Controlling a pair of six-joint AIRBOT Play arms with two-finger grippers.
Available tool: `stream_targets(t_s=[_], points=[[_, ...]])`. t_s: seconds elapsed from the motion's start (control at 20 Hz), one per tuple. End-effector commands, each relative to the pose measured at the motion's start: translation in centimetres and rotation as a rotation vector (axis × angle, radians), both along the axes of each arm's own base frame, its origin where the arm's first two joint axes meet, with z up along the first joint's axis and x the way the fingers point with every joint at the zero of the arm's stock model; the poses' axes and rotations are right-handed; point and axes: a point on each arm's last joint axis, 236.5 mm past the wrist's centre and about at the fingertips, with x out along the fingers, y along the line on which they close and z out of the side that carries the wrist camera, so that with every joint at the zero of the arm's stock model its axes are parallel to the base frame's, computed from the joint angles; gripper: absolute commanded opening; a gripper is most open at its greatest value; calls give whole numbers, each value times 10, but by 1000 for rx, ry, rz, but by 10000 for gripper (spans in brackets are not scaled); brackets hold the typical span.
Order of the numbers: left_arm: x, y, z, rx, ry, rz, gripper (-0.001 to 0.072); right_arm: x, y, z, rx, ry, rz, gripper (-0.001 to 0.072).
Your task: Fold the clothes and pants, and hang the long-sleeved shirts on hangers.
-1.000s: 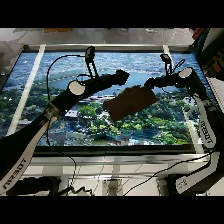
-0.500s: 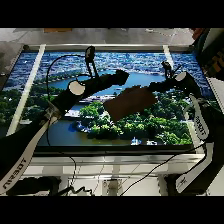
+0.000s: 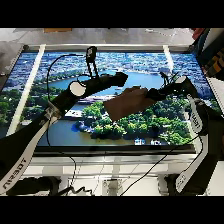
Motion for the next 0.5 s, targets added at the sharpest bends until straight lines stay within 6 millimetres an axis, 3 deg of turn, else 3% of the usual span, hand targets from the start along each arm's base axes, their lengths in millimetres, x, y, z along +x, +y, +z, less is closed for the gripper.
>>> stream_targets(t_s=[0.0, 0.1, 0.15, 0.3, 0.45], points=[[0, 1, 0, 6, -4, -1, 710, -28, 33, 3, 163, 120, 72, 485], [-1, 6, 1, 9, 8, -12, 709, -37, 46, 4, 185, 144, 108, 492], [-4, 8, -1, 17, 24, -31, 708, -37, 54, 6, 195, 143, 116, 533], [-19, 28, -20, 100, 100, -128, 708, -28, 70, 9, 189, 94, 121, 552], [-29, 62, -33, 167, 176, -182, 708, -13, 43, 12, 47, -36, 212, 552]])
